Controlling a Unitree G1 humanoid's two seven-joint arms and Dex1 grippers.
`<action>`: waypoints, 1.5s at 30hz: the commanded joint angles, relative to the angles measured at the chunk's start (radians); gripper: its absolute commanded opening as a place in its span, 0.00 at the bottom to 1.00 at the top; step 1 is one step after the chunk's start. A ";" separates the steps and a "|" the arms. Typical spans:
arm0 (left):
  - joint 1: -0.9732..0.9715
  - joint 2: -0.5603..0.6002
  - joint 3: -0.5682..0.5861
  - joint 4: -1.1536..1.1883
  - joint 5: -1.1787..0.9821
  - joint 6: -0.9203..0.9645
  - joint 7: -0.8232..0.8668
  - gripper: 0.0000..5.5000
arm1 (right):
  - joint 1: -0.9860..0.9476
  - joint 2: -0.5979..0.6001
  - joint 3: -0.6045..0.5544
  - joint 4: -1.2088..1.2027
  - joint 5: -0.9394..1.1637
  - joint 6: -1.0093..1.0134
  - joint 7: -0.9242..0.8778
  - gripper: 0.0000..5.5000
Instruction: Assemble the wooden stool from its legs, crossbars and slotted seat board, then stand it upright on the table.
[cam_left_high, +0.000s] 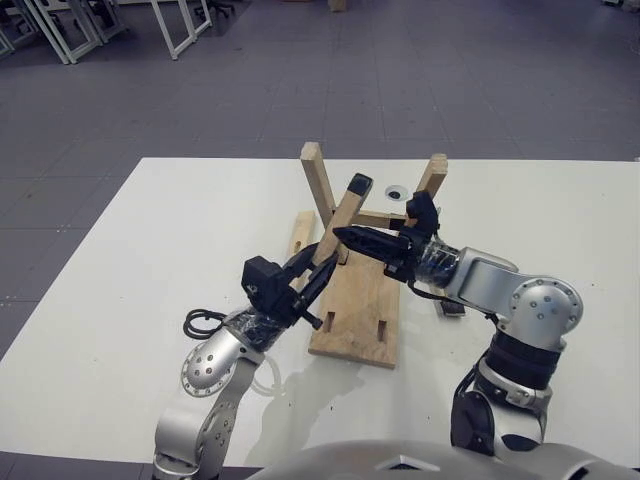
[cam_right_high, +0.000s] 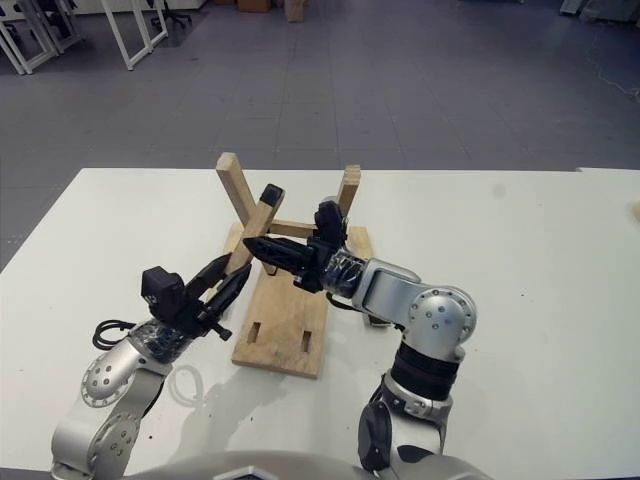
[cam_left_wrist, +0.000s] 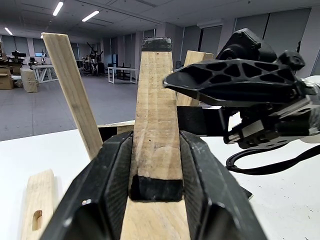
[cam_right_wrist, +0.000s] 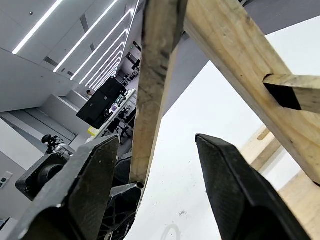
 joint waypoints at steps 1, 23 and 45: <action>-0.004 0.021 -0.016 0.021 0.026 0.002 0.007 0.24 | -0.055 0.035 0.006 0.046 0.011 -0.063 -0.039 0.48; 0.007 0.055 -0.036 0.089 -0.003 0.009 -0.017 0.50 | 0.046 -0.091 -0.090 -0.041 0.253 -0.202 -0.272 0.07; -0.056 -0.024 -0.018 0.275 0.217 0.089 0.229 0.57 | 0.095 -0.380 0.288 0.367 -0.555 -1.014 -0.155 0.07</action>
